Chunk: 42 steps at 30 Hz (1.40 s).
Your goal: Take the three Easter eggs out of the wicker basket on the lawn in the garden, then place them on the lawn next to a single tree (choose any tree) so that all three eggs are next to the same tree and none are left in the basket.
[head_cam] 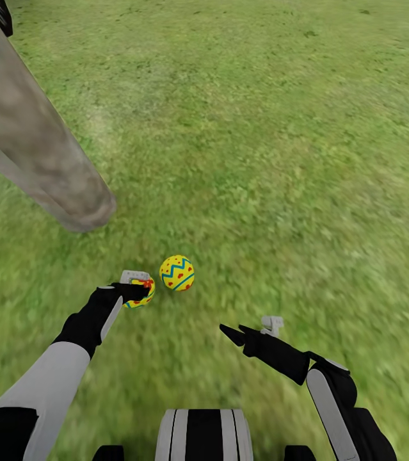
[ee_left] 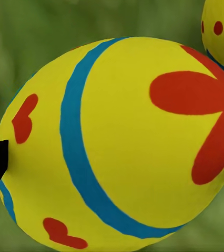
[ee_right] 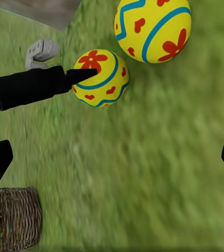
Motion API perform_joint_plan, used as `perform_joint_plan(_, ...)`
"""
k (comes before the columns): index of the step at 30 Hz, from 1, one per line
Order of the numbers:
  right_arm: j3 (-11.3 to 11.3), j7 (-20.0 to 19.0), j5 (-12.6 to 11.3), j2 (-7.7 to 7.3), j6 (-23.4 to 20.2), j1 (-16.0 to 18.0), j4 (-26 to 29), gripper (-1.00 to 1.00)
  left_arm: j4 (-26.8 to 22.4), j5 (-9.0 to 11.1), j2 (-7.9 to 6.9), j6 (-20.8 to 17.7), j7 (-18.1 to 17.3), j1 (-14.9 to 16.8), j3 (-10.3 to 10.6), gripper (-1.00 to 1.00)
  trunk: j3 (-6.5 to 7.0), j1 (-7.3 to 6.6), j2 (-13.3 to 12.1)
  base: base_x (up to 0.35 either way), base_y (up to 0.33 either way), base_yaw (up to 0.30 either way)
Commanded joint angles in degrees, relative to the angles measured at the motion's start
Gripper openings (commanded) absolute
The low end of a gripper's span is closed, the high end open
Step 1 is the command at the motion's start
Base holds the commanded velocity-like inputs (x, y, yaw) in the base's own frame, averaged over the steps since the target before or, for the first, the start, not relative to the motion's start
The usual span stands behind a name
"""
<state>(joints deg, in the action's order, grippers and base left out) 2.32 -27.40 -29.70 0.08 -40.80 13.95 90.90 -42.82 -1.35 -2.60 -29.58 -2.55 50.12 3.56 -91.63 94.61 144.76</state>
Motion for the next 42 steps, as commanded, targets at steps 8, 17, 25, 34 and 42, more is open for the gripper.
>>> perform_joint_plan(8, -0.04, -0.02, -0.18, 0.01, -0.33, 0.02, 0.02, 1.0, 0.72, 0.55, -0.04, -0.3, -0.26, -0.03, 0.21, 1.0, 0.18, -0.02, -0.01, 0.0, 0.0, 0.0)
perform_joint_plan(17, -0.04, -0.02, -0.18, 0.01, -0.33, 0.02, 0.07, 1.0, 0.82, 0.56, -0.04, -0.3, -0.3, -0.02, 0.16, 1.0, 1.07, -0.13, -0.06, 0.0, 0.0, 0.0)
perform_joint_plan(25, -0.04, -0.02, -0.18, 0.01, -0.33, 0.02, 0.05, 1.0, 1.06, 0.56, -0.04, -0.32, -0.28, -0.02, 0.19, 1.0, 2.18, -0.26, -0.13, 0.0, 0.0, 0.0)
perform_joint_plan(34, -0.04, -0.02, -0.18, 0.01, -0.33, 0.02, 0.07, 1.0, 1.39, 0.55, 0.04, -0.39, -0.26, -0.02, 0.17, 1.0, 4.17, -0.49, -0.25, 0.0, 0.0, 0.0)
perform_joint_plan(42, -0.04, -0.02, -0.18, 0.01, -0.33, 0.02, 0.06, 1.0, 1.14, 0.53, 0.02, -0.47, -0.31, -0.02, 0.14, 1.0, 5.94, -0.69, -0.35, 0.0, 0.0, 0.0)
